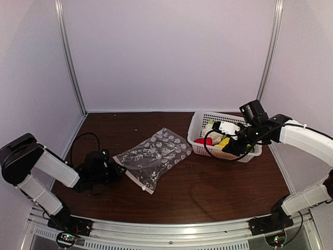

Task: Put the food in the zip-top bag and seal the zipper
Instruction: Pick up the zipper food storage bag at the center of the board.

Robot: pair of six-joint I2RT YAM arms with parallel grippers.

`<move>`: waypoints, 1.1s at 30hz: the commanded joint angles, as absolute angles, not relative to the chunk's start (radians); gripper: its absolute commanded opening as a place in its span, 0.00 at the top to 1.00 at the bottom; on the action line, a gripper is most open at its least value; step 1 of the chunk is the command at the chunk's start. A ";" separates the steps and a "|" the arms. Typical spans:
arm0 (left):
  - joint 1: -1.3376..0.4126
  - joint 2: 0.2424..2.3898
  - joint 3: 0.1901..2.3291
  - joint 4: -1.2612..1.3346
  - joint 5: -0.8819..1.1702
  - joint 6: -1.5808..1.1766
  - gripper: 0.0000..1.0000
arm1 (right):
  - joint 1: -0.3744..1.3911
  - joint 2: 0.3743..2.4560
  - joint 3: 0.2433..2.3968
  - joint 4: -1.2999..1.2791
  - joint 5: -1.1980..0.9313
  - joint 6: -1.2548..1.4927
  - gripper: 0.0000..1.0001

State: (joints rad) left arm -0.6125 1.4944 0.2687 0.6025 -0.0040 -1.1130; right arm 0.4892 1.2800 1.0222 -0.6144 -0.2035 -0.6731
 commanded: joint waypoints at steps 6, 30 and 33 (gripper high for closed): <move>-0.570 1.722 0.283 0.926 0.044 -1.106 0.94 | 0.500 1.272 1.027 -0.631 -0.236 -0.651 0.30; -0.784 1.368 1.224 -0.453 -0.050 -0.609 1.00 | 0.638 1.483 1.506 -0.664 -0.653 -0.341 0.33; -0.840 1.475 1.301 -0.450 -0.018 -0.621 1.00 | 0.648 1.506 1.481 -0.620 -0.704 -0.276 0.32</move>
